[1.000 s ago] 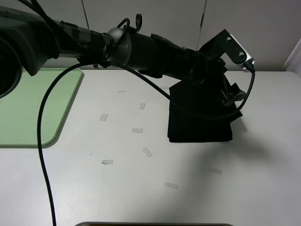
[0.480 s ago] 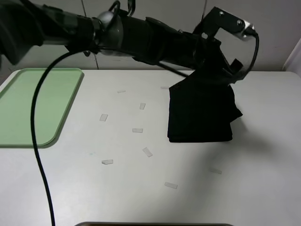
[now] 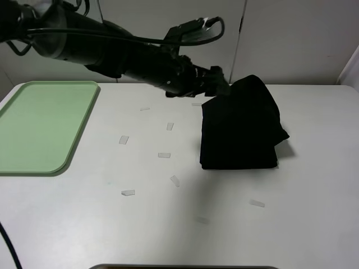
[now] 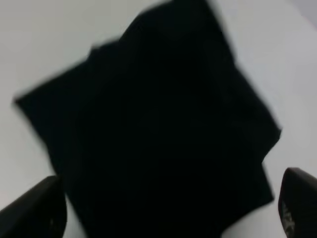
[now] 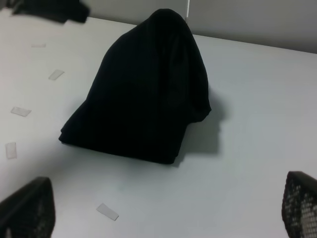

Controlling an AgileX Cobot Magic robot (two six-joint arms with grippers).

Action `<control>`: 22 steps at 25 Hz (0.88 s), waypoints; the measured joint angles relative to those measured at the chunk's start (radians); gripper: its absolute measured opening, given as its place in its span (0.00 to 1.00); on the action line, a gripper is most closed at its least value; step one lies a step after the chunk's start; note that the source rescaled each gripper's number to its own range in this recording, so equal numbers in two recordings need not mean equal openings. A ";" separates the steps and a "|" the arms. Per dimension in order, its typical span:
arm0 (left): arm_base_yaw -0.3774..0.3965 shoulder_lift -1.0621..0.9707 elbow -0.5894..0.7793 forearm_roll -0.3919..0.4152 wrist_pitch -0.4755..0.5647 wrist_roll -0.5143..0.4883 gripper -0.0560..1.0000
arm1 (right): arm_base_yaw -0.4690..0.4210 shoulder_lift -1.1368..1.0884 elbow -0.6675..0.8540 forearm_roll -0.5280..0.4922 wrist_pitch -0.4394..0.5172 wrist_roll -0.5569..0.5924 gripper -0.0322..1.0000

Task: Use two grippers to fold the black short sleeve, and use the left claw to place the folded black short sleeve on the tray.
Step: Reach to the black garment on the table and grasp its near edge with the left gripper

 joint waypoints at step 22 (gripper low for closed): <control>0.026 0.171 0.075 -0.214 0.029 0.000 0.85 | 0.000 0.000 0.000 0.001 0.000 0.001 1.00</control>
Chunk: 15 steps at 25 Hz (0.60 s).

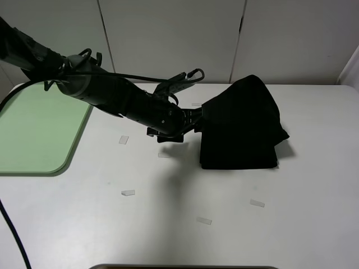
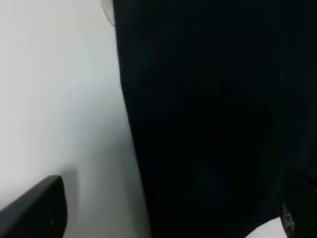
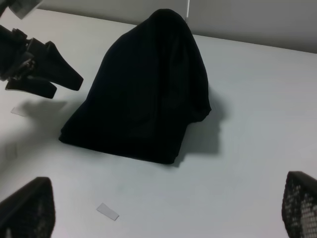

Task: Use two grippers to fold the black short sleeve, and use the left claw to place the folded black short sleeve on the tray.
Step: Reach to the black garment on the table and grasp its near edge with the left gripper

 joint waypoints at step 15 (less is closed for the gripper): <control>0.004 0.000 -0.009 -0.072 0.004 0.003 0.85 | 0.000 0.000 0.000 0.000 0.000 0.001 1.00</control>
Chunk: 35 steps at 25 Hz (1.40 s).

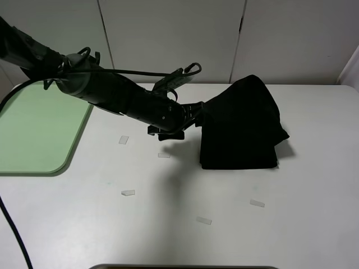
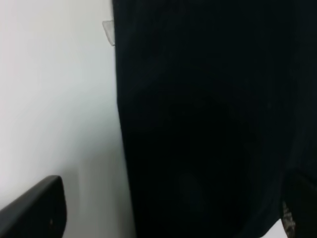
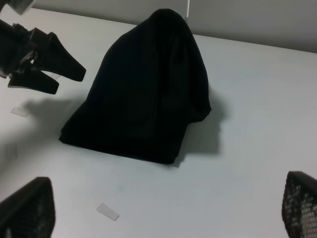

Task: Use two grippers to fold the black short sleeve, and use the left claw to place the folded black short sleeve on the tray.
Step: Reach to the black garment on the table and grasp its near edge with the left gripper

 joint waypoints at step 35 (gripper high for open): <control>-0.003 0.000 -0.014 -0.052 -0.038 0.087 1.00 | 0.000 0.000 0.000 0.000 0.000 0.000 1.00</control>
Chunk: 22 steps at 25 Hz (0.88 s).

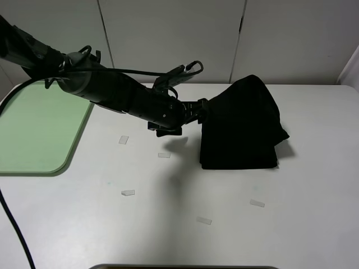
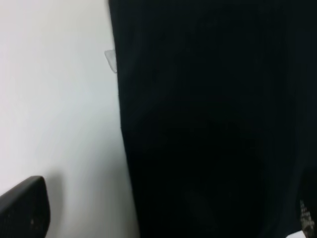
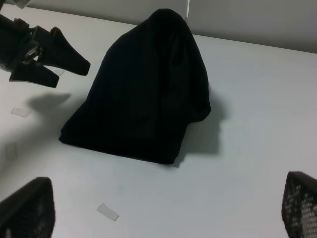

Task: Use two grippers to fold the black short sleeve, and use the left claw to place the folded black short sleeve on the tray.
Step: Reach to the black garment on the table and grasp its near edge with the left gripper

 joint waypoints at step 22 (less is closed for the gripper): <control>-0.055 0.157 -0.190 -0.049 0.010 -0.005 0.99 | 0.000 0.000 0.000 0.000 0.000 0.000 1.00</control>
